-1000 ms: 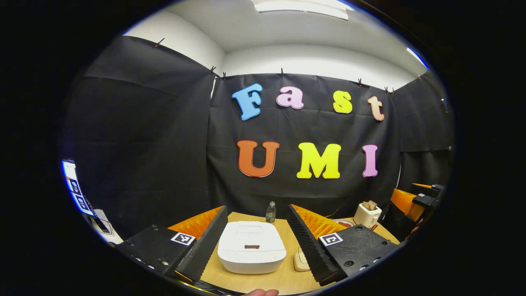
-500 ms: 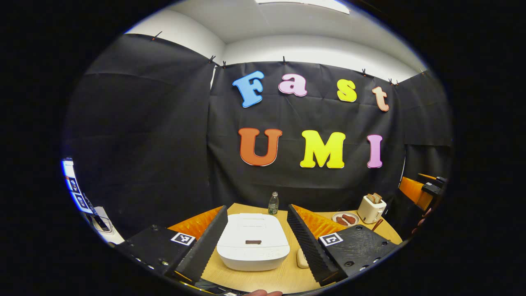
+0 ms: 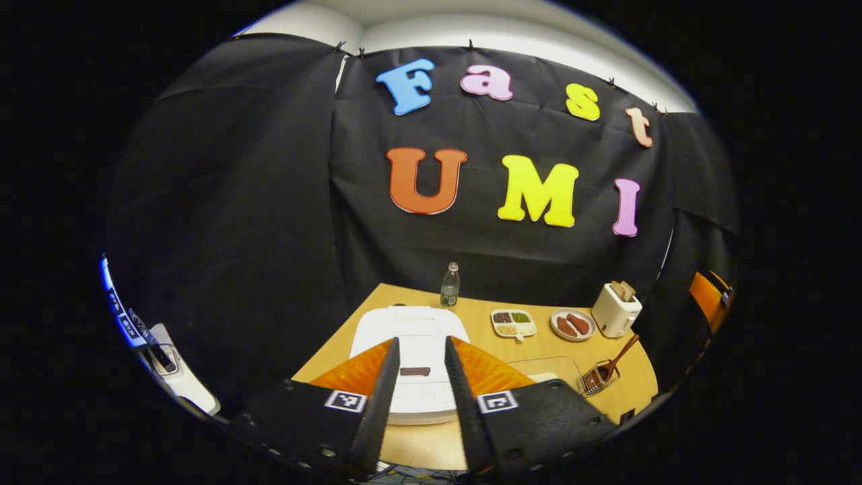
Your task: Close the left gripper, press the button to open the rice cooker; take a wooden spoon from the chopstick holder with the right hand, scoop a spoonful of rice and pour it into the rice cooker, then put the wooden spoon back into the chopstick holder.
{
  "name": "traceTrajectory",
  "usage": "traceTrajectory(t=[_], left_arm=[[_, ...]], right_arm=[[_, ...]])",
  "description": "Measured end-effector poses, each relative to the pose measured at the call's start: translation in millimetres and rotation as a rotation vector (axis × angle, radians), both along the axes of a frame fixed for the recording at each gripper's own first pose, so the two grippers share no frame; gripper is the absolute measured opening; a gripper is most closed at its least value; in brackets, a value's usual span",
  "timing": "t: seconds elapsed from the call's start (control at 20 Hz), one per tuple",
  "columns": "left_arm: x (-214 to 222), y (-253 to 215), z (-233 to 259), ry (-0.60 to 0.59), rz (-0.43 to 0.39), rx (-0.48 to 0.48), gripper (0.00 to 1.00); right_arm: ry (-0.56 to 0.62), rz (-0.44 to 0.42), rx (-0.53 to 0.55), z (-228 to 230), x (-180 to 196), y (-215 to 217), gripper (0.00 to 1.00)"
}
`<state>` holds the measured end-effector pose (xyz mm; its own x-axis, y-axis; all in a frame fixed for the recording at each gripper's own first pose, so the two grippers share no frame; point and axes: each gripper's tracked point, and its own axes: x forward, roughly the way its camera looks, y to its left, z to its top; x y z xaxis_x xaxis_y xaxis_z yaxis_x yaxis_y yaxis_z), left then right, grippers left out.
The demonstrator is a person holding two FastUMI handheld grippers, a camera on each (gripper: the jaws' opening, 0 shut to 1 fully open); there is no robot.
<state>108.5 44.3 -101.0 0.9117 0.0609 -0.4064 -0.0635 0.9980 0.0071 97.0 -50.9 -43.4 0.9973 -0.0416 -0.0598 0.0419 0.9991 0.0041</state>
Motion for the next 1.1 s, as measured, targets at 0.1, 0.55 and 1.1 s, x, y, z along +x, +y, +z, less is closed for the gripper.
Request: traceTrajectory(t=[0.1, 0.55, 1.1], left_arm=[[9.9, 0.0, -19.3, 0.096, -0.007, -0.034, 0.25], [37.5, -0.2, -81.3, 0.345, -0.048, -0.182, 0.0], [87.5, 20.6, -152.0, 0.456, 0.019, -0.181, 0.09]], right_arm=[[0.009, -0.02, 0.005, -4.2, 6.7, -12.2, 1.0], [0.051, -0.061, 0.016, -28.6, 26.5, -37.5, 1.0], [0.14, -0.112, 0.006, -63.8, 50.2, -73.7, 0.99]])
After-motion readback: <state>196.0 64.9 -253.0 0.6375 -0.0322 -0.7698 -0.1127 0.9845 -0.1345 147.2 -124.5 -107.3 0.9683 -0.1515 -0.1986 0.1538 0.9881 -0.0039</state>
